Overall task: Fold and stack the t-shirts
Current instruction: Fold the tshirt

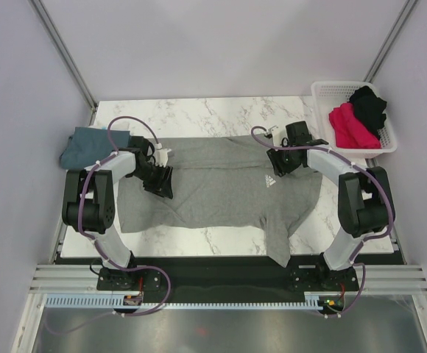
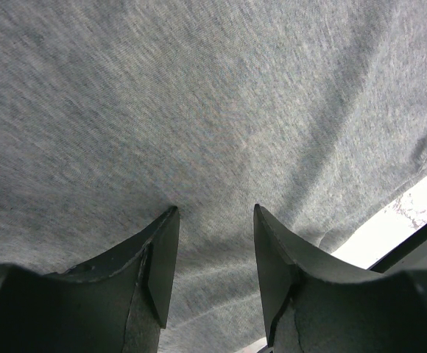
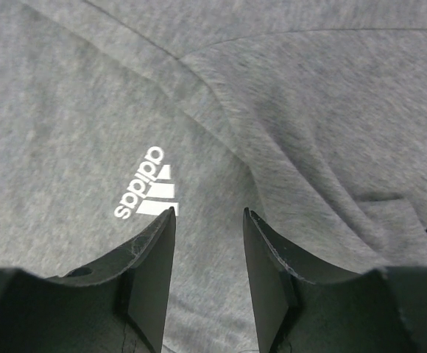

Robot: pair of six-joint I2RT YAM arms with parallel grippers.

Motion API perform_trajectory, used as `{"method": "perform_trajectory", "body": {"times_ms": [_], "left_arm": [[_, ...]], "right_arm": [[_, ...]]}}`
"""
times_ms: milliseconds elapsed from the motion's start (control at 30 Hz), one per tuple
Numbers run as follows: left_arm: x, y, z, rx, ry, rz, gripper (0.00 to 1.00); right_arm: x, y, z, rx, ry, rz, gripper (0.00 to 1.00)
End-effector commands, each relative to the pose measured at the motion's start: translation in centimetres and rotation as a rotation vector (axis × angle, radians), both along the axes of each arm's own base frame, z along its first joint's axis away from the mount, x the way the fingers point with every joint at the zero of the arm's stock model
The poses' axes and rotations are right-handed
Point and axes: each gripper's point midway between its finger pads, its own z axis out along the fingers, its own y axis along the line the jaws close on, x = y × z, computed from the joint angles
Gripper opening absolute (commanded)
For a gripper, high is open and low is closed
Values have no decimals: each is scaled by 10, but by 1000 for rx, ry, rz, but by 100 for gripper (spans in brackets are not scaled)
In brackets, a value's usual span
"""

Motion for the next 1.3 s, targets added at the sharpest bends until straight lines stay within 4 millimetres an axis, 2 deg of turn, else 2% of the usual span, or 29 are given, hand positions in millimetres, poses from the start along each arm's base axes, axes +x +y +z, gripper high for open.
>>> {"method": "perform_trajectory", "body": {"times_ms": [0,600,800,900,1033,1133,1267], "left_arm": [[4,-6,2,-23,-8,12,52],[6,-7,2,-29,-10,17,52],[4,-6,1,-22,-9,15,52],[4,-6,0,-22,-7,15,52],[5,-6,1,-22,-10,15,52],[4,-6,2,-23,-12,15,52],[5,-7,1,-26,-14,15,52]], "right_arm": [[12,-13,-5,-68,-36,-33,50],[29,-36,-8,-180,-85,-109,50],[34,-37,-11,-187,-94,-111,51],[42,-43,-5,-211,-127,-125,50],[51,-46,15,-222,-188,-145,51],[54,-49,32,-228,-233,-162,52],[49,-54,37,-250,-250,-169,52]]}}
